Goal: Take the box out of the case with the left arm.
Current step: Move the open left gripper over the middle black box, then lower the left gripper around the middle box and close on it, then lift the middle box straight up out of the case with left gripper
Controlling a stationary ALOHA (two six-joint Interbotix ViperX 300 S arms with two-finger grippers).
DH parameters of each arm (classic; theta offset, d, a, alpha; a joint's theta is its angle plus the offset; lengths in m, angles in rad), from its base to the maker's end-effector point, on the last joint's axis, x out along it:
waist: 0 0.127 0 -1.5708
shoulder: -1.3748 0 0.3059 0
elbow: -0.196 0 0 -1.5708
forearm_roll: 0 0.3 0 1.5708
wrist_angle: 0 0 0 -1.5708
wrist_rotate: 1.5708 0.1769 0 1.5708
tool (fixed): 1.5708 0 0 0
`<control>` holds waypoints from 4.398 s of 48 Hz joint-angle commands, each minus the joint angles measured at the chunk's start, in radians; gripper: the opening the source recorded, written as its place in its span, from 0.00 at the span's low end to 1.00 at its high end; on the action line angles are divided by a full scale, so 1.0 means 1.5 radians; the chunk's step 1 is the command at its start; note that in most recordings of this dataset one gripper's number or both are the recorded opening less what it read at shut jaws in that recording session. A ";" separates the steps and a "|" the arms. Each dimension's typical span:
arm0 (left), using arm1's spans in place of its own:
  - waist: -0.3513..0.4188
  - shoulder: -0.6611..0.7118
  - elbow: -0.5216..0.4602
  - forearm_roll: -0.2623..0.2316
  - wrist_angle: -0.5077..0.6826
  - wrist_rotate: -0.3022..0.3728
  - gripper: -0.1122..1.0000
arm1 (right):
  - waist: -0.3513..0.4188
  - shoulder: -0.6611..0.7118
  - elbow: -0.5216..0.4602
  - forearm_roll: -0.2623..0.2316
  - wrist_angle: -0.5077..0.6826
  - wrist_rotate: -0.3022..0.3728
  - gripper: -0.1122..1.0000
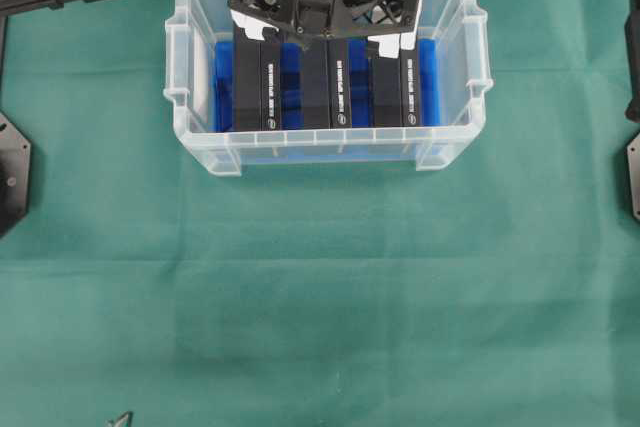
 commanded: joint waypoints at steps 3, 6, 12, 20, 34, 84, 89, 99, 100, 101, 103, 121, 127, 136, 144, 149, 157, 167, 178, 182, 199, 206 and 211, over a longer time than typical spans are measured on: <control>-0.001 -0.012 -0.012 0.003 -0.002 -0.001 0.83 | -0.001 0.000 -0.012 -0.001 -0.004 0.001 0.10; -0.001 -0.012 -0.012 0.003 -0.002 -0.001 0.83 | -0.001 0.000 -0.012 -0.001 -0.003 0.001 0.10; 0.000 -0.012 -0.007 0.003 -0.005 -0.001 0.83 | -0.001 0.000 -0.012 -0.001 -0.003 0.001 0.10; -0.001 -0.012 0.005 0.003 -0.008 -0.002 0.83 | -0.001 0.000 -0.012 -0.001 -0.003 0.001 0.10; 0.003 -0.012 0.033 0.013 -0.036 -0.003 0.83 | -0.001 0.000 -0.012 -0.001 -0.004 0.001 0.10; 0.035 -0.012 0.186 0.017 -0.177 -0.026 0.83 | -0.001 0.003 -0.010 -0.002 -0.004 0.001 0.10; 0.036 -0.013 0.197 0.017 -0.178 -0.026 0.83 | -0.001 0.005 -0.010 -0.002 -0.003 0.000 0.10; 0.036 -0.011 0.208 0.017 -0.199 -0.026 0.83 | -0.001 0.011 -0.010 -0.002 -0.003 0.000 0.10; 0.036 -0.011 0.208 0.017 -0.201 -0.027 0.83 | -0.001 0.012 -0.010 -0.002 -0.004 0.001 0.10; 0.036 -0.010 0.207 0.017 -0.205 -0.027 0.83 | -0.001 0.012 -0.010 -0.002 -0.003 0.001 0.10; 0.036 -0.009 0.207 0.016 -0.210 -0.027 0.83 | -0.001 0.012 -0.010 -0.002 -0.004 0.001 0.10; 0.033 0.002 0.211 0.016 -0.228 -0.047 0.83 | -0.001 0.013 -0.010 -0.002 -0.003 0.001 0.10; 0.033 0.006 0.213 0.016 -0.228 -0.047 0.82 | -0.001 0.013 -0.010 -0.002 -0.003 0.001 0.10; 0.033 0.012 0.213 0.016 -0.228 -0.047 0.83 | -0.001 0.013 -0.010 -0.002 -0.004 0.000 0.10; 0.032 0.016 0.213 0.014 -0.228 -0.048 0.82 | -0.001 0.013 -0.010 -0.002 -0.004 0.000 0.10; 0.031 0.016 0.213 0.013 -0.228 -0.048 0.82 | -0.001 0.013 -0.009 -0.003 -0.004 0.000 0.10; 0.029 0.016 0.212 0.002 -0.228 -0.042 0.80 | -0.001 0.013 -0.009 -0.006 -0.004 0.000 0.10; 0.026 0.014 0.213 -0.014 -0.228 -0.064 0.67 | -0.001 0.013 -0.009 -0.008 -0.004 0.000 0.10; 0.025 0.011 0.209 -0.014 -0.226 -0.073 0.67 | -0.001 0.013 -0.009 -0.008 -0.004 0.000 0.10; 0.025 0.006 0.208 -0.013 -0.225 -0.073 0.67 | -0.001 0.013 -0.009 -0.011 -0.004 0.000 0.10; 0.025 -0.030 0.162 -0.014 -0.154 -0.072 0.67 | -0.001 0.013 -0.009 -0.024 -0.003 0.000 0.10; 0.026 -0.030 0.105 -0.014 -0.102 -0.067 0.67 | -0.001 0.013 -0.009 -0.027 -0.004 0.000 0.10; 0.029 -0.031 0.069 -0.014 -0.073 -0.066 0.67 | -0.001 0.013 -0.010 -0.027 -0.004 0.000 0.10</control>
